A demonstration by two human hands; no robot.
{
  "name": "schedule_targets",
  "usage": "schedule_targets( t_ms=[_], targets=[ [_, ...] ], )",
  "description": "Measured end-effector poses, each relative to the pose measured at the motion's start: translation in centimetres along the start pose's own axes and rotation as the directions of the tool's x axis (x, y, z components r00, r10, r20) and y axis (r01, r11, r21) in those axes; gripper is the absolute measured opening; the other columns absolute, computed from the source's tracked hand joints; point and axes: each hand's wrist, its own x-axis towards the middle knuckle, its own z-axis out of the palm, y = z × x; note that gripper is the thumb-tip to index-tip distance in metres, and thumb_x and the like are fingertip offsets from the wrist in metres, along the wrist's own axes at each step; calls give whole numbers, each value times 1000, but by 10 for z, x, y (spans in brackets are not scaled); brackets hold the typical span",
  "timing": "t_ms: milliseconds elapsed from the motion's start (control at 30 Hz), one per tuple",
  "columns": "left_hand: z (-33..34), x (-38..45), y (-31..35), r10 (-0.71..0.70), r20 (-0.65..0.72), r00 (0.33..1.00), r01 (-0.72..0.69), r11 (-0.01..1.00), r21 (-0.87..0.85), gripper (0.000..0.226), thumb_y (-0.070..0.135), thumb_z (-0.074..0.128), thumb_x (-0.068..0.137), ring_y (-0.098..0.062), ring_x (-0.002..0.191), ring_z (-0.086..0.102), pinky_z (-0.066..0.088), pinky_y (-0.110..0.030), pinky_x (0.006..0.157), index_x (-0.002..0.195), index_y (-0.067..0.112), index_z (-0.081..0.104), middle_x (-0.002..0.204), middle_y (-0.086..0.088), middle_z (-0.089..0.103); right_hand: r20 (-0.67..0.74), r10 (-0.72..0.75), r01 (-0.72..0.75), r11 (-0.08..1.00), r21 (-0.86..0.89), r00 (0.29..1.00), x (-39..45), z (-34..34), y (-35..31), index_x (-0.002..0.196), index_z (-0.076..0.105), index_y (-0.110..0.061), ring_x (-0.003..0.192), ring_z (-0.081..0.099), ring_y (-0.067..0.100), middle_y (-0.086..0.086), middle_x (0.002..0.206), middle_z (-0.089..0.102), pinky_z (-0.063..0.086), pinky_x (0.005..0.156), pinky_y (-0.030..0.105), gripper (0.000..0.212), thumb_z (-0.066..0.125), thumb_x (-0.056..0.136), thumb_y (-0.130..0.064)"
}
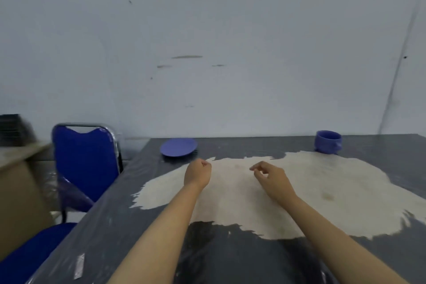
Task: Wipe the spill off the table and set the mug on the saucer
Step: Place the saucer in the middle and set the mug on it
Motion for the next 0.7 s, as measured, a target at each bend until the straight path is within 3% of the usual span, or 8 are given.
schedule_targets(
  t_ms=[100,200,267,367,567,700],
  targets=[
    [-17,21,-28,-91,-89,992,87,995,-45,12,17,47,92,-32,92,60,45,-34,73,90,10,57,101,-10,59,93,-21,21,1000,-4,995,15,38,-16,105,69,-28,102,59,7,-11,112,68,46,86,24,19,54,94,-27],
    [-26,41,-47,-177,-152,972,155,977,-145,18,13,49,93,-43,87,57,47,-42,71,79,2,51,83,-24,55,143,-47,55,997,-54,989,23,62,-26,110,68,-27,106,62,12,-8,115,68,49,95,31,25,50,93,-26],
    [-29,59,-55,-246,-174,954,211,958,-196,26,14,50,95,-47,101,59,50,-49,83,99,-12,55,104,-33,60,162,-66,85,990,-114,985,34,74,-28,115,67,-26,110,60,14,-6,118,68,46,98,32,28,51,91,-24],
    [-33,83,-59,-361,-188,914,296,907,-300,46,23,54,97,-41,112,59,52,-45,90,131,-8,47,127,-25,59,172,-98,128,977,-171,980,50,88,-28,123,63,-26,122,54,14,-7,128,63,38,107,31,34,53,91,-25],
    [-34,130,-62,-524,-127,842,418,784,-459,59,35,60,93,-38,109,64,54,-46,93,133,-7,49,124,-23,63,229,-122,183,946,-266,966,69,108,-20,139,50,-29,143,33,11,-5,147,48,22,118,33,43,46,96,-30],
    [-34,147,-62,-600,-56,798,406,603,-687,56,4,64,90,-42,105,65,58,-45,84,141,-5,41,129,-27,57,255,-109,188,932,-309,961,71,112,-13,141,46,-31,147,24,9,-5,153,40,15,120,33,44,41,98,-34]
  ],
)
